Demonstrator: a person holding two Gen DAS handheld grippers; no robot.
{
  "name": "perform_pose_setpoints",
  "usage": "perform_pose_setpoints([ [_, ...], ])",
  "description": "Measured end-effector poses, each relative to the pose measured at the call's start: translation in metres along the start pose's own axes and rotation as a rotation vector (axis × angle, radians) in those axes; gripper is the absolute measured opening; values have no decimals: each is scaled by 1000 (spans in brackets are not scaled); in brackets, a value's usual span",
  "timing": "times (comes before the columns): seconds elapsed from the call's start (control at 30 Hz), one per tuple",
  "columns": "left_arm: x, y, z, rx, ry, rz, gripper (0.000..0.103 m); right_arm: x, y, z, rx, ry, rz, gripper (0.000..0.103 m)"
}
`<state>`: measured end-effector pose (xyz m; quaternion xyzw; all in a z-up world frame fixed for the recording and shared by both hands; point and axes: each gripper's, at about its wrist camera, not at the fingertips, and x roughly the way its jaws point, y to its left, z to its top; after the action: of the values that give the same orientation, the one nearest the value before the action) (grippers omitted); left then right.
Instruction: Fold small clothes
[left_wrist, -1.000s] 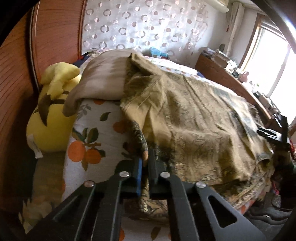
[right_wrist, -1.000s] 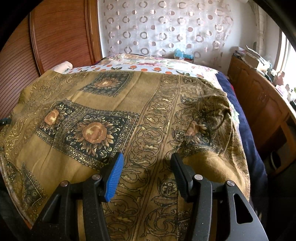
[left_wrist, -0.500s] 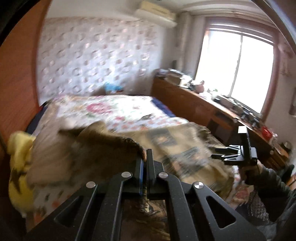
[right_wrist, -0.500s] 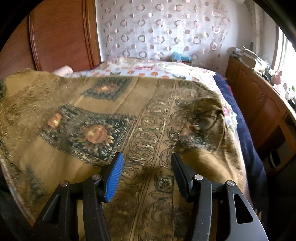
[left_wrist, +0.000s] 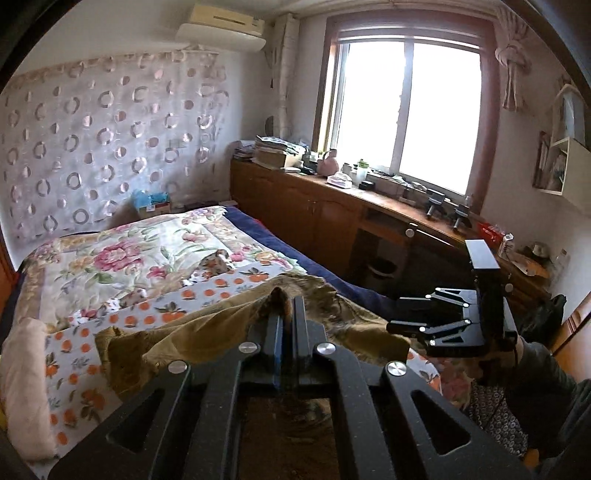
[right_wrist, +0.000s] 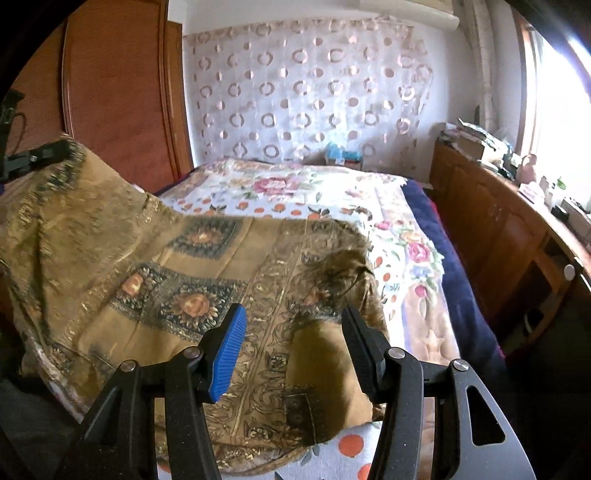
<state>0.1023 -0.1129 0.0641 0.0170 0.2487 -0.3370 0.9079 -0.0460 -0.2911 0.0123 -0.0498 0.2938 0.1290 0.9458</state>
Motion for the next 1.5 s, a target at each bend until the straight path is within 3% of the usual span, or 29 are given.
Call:
perform_pose_setpoints([
  [0.1, 10, 0, -5, -16, 32, -32, 22, -2, 3, -4, -2, -9, 11, 56],
  [0.13, 11, 0, -7, -21, 36, -33, 35, -2, 5, -5, -3, -10, 15, 56],
  [0.17, 10, 0, -11, -14, 36, -18, 41, 1, 6, -6, -4, -9, 19, 56],
  [0.23, 11, -5, -15, 12, 41, 17, 44, 3, 8, -8, -5, -8, 27, 56],
  [0.37, 2, 1, -28, 23, 45, 70, 64, 12, 9, -8, 4, 1, 50, 56],
  [0.43, -2, 6, -35, 17, 42, 95, 68, 17, 11, -8, 2, 7, 62, 56],
  [1.0, -8, 61, -86, -78, 94, 240, 69, 102, 35, 13, -43, 156, 152, 56],
  [1.2, -10, 70, -98, -105, 104, 250, 69, 134, 35, 23, -74, 227, 190, 56],
  [1.5, -16, 80, -114, -152, 108, 259, 69, 150, 51, 28, -117, 254, 194, 56],
])
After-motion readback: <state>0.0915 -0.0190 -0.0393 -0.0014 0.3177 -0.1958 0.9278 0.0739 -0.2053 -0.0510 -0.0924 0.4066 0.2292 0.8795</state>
